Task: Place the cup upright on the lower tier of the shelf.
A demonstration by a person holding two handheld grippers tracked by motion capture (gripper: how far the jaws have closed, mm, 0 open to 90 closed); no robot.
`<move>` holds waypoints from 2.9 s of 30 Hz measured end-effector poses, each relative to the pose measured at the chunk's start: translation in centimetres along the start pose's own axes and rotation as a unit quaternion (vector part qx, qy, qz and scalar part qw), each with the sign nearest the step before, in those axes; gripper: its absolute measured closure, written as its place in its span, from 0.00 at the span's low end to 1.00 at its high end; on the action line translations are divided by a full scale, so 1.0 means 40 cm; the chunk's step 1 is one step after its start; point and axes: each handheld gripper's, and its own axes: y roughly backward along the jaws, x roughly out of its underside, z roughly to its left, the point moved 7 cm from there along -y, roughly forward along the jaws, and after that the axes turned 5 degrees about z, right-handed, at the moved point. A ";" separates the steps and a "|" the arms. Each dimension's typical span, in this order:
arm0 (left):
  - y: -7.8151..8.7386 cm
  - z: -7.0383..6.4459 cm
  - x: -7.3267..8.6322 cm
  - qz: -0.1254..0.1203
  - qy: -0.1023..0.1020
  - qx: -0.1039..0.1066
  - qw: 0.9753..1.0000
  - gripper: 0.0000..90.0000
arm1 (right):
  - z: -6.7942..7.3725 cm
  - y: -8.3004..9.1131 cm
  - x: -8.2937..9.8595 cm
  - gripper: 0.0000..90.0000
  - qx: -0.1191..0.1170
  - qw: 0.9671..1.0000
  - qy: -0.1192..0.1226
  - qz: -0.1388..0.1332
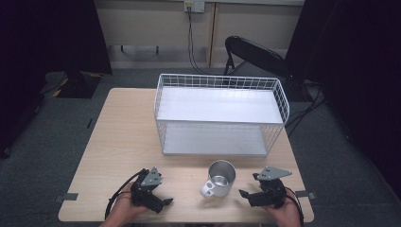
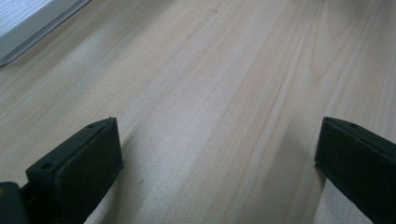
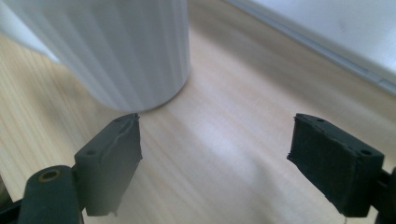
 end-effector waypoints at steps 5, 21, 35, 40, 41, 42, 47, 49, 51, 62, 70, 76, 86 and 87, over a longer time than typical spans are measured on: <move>0.000 0.000 0.000 -0.001 0.000 0.000 1.000 0.00 | -0.010 0.020 -0.034 0.17 0.007 1.000 0.003 -0.004; 0.000 0.000 0.000 0.000 -0.001 -0.002 1.000 0.00 | -0.024 0.094 -0.142 0.19 0.009 1.000 0.011 -0.023; 0.000 0.000 0.000 0.000 -0.001 -0.002 1.000 0.00 | 0.007 0.107 -0.237 0.22 -0.006 0.998 0.017 -0.057; 0.000 0.000 0.000 0.000 -0.001 -0.002 1.000 0.00 | 0.016 0.088 -0.242 0.29 -0.010 0.998 0.012 -0.065; 0.000 0.000 0.000 0.000 -0.001 -0.002 1.000 0.00 | 0.016 0.084 -0.241 0.31 -0.010 0.998 0.011 -0.067; 0.000 0.000 0.000 0.000 -0.001 -0.002 1.000 0.00 | 0.017 0.079 -0.240 0.33 -0.013 0.998 0.008 -0.067; 0.000 0.000 0.000 0.000 0.000 -0.002 1.000 0.00 | 0.019 0.060 -0.230 0.43 -0.014 0.998 -0.001 -0.067; 0.000 0.000 0.000 0.000 -0.001 -0.002 1.000 0.00 | 0.020 0.054 -0.226 0.46 -0.015 0.998 -0.003 -0.066; 0.000 0.000 0.000 0.000 -0.001 -0.002 1.000 0.00 | 0.020 0.050 -0.223 0.49 -0.015 0.998 -0.005 -0.064; 0.000 0.000 0.000 0.000 -0.001 -0.002 1.000 0.00 | 0.035 0.028 -0.223 0.66 -0.018 0.997 -0.006 -0.072; 0.000 0.000 0.000 0.000 -0.001 -0.002 1.000 0.00 | 0.042 0.004 -0.209 0.76 -0.021 0.998 -0.008 -0.066; 0.000 0.000 0.000 0.000 -0.001 -0.002 1.000 0.00 | 0.047 -0.010 -0.206 0.80 -0.018 0.998 -0.007 -0.057; 0.000 0.000 0.000 0.000 -0.001 -0.002 1.000 0.00 | 0.052 -0.037 -0.201 0.86 -0.018 0.999 -0.008 -0.048; 0.000 0.000 0.000 0.000 -0.001 -0.002 1.000 0.00 | 0.052 -0.036 -0.202 0.88 -0.013 0.999 -0.004 -0.046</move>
